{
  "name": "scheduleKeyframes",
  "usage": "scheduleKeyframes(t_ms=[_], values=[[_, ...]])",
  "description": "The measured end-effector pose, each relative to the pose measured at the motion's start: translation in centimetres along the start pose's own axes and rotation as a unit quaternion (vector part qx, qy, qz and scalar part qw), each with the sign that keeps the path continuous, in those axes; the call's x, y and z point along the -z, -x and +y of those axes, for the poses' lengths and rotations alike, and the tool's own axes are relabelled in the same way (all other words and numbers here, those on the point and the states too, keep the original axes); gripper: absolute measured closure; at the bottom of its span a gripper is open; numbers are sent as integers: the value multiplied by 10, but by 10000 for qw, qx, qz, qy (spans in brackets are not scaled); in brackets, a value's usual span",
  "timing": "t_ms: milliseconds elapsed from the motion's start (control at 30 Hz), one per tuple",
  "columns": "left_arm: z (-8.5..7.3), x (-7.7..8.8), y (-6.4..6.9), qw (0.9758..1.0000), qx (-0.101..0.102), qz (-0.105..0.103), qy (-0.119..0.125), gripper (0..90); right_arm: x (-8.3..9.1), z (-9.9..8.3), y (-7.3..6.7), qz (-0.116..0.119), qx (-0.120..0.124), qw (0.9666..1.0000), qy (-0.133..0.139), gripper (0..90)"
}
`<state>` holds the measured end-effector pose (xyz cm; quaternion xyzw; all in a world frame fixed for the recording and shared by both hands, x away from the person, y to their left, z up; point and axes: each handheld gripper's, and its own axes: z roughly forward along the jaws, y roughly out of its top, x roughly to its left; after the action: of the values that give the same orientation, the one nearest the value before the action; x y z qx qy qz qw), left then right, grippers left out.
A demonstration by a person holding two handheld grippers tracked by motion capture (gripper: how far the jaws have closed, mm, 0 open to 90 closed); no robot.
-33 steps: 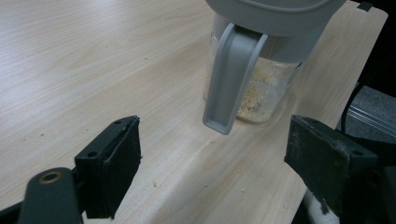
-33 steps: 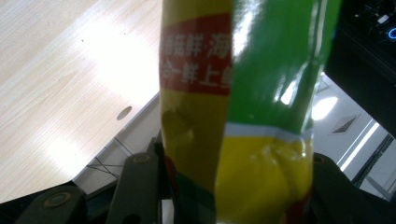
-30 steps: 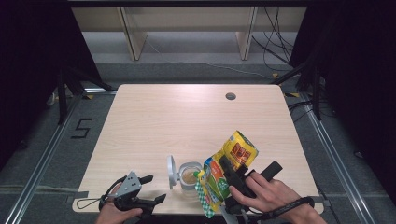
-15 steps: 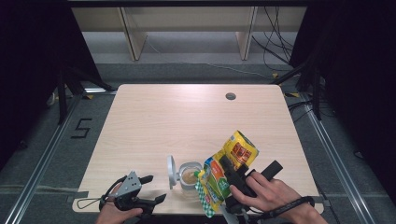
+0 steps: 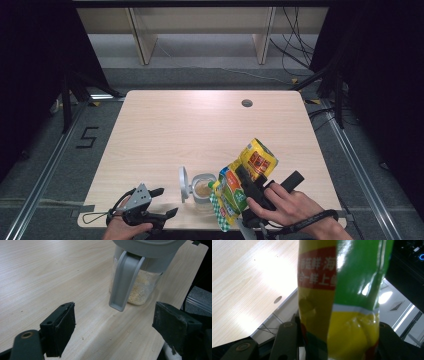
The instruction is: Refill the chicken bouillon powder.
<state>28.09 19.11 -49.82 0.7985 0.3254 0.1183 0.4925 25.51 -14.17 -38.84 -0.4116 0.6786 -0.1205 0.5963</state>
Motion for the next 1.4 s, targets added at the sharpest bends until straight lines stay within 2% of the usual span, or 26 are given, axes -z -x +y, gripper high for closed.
scheduleKeyframes(t_ms=[33,67,100,200,267,333,567,633,733,833,1000,1133,1400], values=[[1,0,-1,9999,-129,-1,-4,178,0,0,0,2,-10,10000,1,596],[1,0,-1,9999,-133,2,0,178,-1,1,1,-58,98,9999,20,596],[0,0,0,10000,7,-3,1,178,0,1,-1,-11,4,10000,-12,596],[0,0,0,10000,-1,-5,-1,178,-1,1,0,8,5,10000,17,596],[1,0,-1,9999,-142,-3,-5,178,-1,1,1,-12,53,10000,54,597],[1,1,-2,9998,-172,-1,-32,178,-1,1,1,-8,45,10000,51,597],[1,1,-2,9998,-172,5,-38,178,-1,1,-1,22,-36,10000,35,597],[1,1,-2,9998,-171,-1,-36,178,0,1,-1,-45,-35,10000,12,597],[1,1,-2,9999,-167,4,-32,178,-1,1,0,17,-55,10000,44,597],[1,0,-1,9999,-139,-3,-13,178,-1,0,1,-19,-16,10000,53,597],[1,1,-2,9998,-176,4,-38,178,1,0,-1,-54,-88,9999,-15,597],[1,1,-2,9998,-173,0,-45,178,1,-1,-1,22,-121,9999,18,597],[1,0,-1,9999,-142,10,-7,178,0,-1,2,-7,8,10000,58,598]])
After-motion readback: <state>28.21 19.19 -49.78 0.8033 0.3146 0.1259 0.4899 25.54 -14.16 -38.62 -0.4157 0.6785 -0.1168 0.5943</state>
